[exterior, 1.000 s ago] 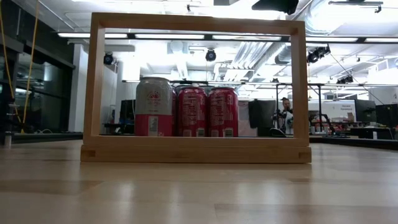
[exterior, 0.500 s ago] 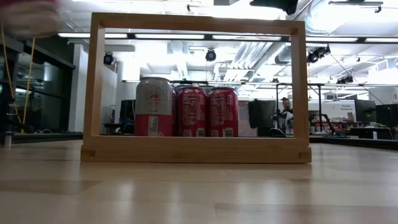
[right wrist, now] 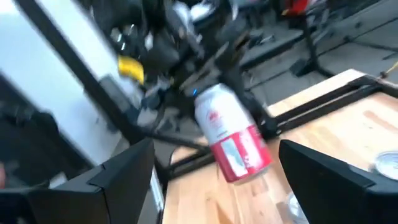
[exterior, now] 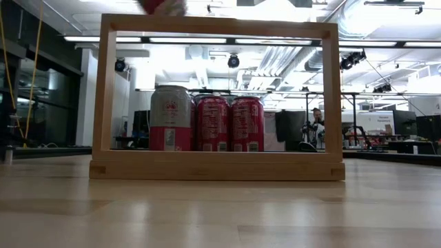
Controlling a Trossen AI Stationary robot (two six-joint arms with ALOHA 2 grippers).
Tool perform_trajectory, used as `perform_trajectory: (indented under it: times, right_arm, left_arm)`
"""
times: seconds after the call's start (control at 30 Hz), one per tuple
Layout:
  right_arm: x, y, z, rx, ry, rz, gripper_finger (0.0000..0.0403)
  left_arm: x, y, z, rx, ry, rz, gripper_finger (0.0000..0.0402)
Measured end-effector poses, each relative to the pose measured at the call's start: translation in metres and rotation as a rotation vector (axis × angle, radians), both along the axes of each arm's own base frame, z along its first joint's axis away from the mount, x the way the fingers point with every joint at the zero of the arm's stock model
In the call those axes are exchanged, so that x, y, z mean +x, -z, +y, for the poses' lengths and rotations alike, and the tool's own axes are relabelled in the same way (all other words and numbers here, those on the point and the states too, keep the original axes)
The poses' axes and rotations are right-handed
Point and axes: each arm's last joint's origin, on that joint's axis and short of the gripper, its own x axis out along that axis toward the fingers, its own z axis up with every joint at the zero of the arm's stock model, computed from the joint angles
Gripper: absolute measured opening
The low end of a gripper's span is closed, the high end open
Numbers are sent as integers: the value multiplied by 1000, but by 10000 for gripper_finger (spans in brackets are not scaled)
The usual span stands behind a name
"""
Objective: Place canned beverage on shelf
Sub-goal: Put the pink can on the shelf aligned with the other pink can
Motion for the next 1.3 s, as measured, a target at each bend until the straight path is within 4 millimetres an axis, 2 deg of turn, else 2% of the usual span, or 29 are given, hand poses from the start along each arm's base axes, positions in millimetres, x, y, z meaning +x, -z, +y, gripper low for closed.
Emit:
perform_trajectory:
  times: [0.13, 0.23, 0.5, 0.7, 0.93, 1.3]
  right_arm:
    - [27, -12, 6, -107, -81, 107, 330]
    - [44, -23, 9, -236, -105, 211, 330]
    - [75, -49, 3, -411, -129, 354, 330]
    - [96, -45, -1, -430, -207, 410, 330]
    - [116, -25, -2, -474, -222, 462, 330]
    - [119, -21, -5, -601, -112, 502, 330]
  left_arm:
    - [10, -19, -1, 206, 203, -61, 282]
    - [14, -25, -5, 360, 291, -48, 282]
    - [25, -17, -17, 525, 363, 3, 283]
    - [33, -13, -30, 646, 412, 3, 283]
    - [39, -10, -27, 593, 312, -21, 283]
    - [44, -10, -7, 387, -11, -110, 283]
